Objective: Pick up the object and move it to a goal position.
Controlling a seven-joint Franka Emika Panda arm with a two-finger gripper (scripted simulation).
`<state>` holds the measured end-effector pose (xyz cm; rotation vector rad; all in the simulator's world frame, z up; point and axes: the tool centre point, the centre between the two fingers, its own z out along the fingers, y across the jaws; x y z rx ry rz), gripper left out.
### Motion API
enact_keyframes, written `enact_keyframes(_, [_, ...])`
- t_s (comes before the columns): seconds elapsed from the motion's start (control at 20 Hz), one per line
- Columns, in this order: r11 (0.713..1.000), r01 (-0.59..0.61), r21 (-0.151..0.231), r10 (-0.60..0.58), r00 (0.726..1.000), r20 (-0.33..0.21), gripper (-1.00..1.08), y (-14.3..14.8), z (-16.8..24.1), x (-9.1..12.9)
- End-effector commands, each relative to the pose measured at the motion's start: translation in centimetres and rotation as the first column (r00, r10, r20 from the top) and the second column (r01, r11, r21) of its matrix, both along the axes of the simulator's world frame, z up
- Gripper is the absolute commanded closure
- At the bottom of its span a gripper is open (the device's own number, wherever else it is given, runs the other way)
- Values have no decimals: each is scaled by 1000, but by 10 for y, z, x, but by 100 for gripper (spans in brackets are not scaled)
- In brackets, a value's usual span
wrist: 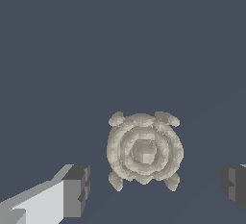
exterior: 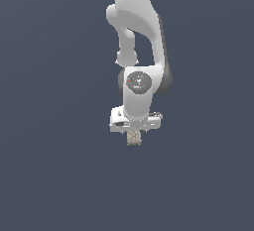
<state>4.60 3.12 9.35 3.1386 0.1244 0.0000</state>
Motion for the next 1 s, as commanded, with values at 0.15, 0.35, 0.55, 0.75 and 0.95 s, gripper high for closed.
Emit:
enact_keyframes(0.15, [1000,0,0,0,1000,-1,-92,1,-3,1])
enact_keyframes(0.35, [1000,0,0,0,1000,-1,-92,1,-12,1])
enact_keyframes(0.55, [1000,0,0,0,1000,0,-92,1,-32,0])
enact_keyframes(0.75, [1000,0,0,0,1000,0,-92,1,-49,0])
enact_keyframes(0.95, [1000,0,0,0,1000,0,-92,1,-54,1])
